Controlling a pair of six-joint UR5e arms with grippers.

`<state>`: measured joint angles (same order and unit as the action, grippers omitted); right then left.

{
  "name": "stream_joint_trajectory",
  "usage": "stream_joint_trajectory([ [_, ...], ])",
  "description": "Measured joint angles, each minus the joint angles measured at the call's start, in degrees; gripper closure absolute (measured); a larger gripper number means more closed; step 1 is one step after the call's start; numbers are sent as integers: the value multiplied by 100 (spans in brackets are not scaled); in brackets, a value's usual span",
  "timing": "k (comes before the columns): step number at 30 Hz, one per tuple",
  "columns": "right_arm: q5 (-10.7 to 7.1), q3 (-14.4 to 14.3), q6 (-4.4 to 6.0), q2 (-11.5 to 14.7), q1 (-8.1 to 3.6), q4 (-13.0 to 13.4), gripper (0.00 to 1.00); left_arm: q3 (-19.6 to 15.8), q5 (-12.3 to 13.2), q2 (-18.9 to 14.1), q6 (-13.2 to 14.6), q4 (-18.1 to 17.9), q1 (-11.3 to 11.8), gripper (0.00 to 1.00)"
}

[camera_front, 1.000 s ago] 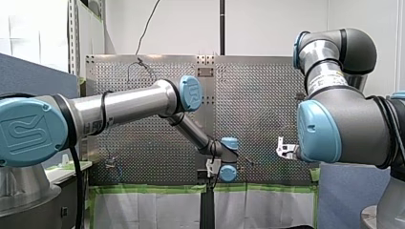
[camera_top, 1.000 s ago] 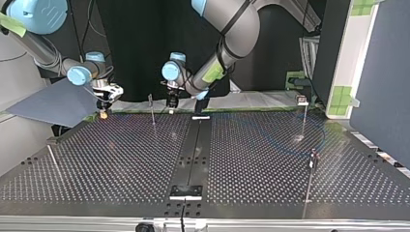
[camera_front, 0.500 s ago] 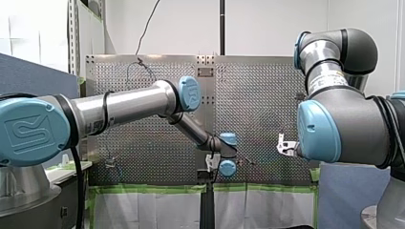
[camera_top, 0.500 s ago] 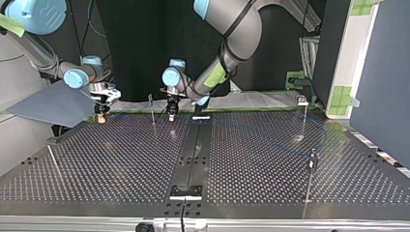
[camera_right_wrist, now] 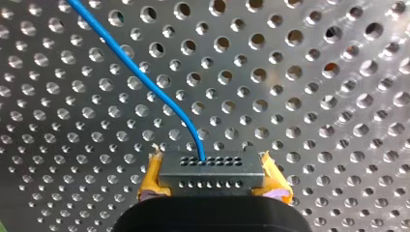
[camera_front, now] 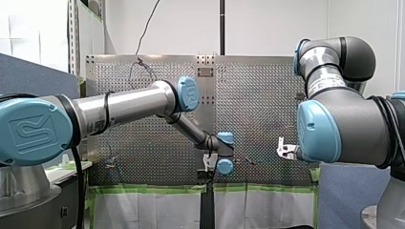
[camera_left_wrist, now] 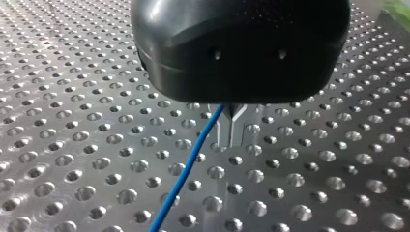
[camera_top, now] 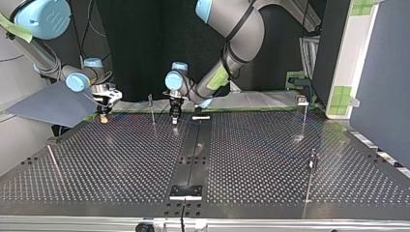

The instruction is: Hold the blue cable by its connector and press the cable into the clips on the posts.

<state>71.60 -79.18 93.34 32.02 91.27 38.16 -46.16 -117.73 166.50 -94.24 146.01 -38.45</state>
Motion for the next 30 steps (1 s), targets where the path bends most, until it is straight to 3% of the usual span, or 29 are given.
stream_joint_trajectory([
  [3, -4, 9, -5, -12, 9, -26, 100, -70, 9, 0, -4, -58, 1, 100],
  [5, -15, 10, -6, -14, 15, -32, 100, -114, 27, -4, -13, -86, -2, 82],
  [9, -48, 10, -7, -17, 31, -39, 100, -188, 49, -8, -35, -110, -5, 82],
  [10, -52, 11, -7, -17, 33, -40, 100, -194, 50, -8, -37, -112, -5, 65],
  [11, -57, 11, -7, -18, 37, -42, 100, -201, 50, -8, -39, -113, -7, 0],
  [20, -124, 12, -7, -23, 51, -69, 100, -469, 225, -185, 30, -251, -131, 0],
  [25, -143, 13, -2, -27, 63, -80, 100, -417, 411, -201, 223, -91, -180, 0],
  [30, -160, 12, -2, -28, 68, -100, 100, -588, 621, -201, 468, 140, -206, 0],
])
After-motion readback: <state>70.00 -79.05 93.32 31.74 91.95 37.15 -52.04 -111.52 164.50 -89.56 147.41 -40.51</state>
